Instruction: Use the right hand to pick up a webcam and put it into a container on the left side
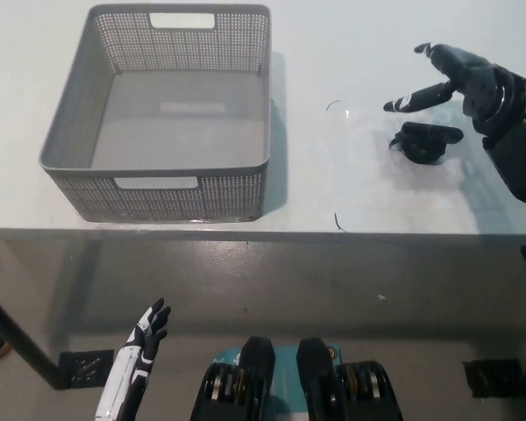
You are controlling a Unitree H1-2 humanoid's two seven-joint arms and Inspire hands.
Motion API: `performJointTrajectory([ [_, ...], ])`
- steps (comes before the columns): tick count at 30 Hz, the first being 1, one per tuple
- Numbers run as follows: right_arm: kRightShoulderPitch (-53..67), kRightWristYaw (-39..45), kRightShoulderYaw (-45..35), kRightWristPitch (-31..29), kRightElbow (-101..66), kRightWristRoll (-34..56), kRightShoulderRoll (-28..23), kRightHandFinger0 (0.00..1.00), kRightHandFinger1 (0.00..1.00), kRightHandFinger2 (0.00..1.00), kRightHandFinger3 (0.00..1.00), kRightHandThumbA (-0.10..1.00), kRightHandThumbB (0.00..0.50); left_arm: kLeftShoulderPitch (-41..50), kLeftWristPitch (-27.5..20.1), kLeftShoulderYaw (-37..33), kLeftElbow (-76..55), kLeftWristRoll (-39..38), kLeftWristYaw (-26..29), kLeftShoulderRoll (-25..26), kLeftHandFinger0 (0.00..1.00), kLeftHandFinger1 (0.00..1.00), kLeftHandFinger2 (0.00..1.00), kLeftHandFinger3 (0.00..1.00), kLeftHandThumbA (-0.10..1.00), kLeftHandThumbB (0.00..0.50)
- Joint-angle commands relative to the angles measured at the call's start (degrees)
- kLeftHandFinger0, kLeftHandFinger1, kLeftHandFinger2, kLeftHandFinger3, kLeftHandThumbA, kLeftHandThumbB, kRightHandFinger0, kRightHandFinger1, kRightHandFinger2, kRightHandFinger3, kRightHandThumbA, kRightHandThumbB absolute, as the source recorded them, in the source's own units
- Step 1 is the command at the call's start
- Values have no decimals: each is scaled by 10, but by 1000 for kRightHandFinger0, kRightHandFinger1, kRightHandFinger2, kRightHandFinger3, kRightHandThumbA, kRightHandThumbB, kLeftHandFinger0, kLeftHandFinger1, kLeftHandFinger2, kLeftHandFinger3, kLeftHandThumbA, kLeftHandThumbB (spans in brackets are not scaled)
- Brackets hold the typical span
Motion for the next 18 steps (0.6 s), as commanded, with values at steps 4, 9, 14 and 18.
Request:
performJointTrajectory([
  [4, -24, -14, -1, -28, 16, -5, 2, 1000, 1000, 1000, 1000, 880, 500, -10, -9, -1, -23, 1, -6, 8, 1000, 1000, 1000, 1000, 1000, 128],
  [9, -21, -14, -3, -25, 19, -3, 8, 1000, 1000, 1000, 1000, 844, 497, -16, -15, 0, -17, 3, -4, 9, 1000, 1000, 1000, 1000, 1000, 127],
  [14, -13, -27, -5, -33, 36, 1, 13, 1000, 1000, 1000, 1000, 829, 500, -22, -16, 0, -15, 2, -5, 11, 1000, 1000, 1000, 1000, 1000, 123],
  [18, -6, -29, -1, -37, 52, -3, 19, 1000, 1000, 1000, 1000, 867, 500, -23, -15, 0, -15, 2, -6, 12, 1000, 1000, 1000, 1000, 1000, 123],
])
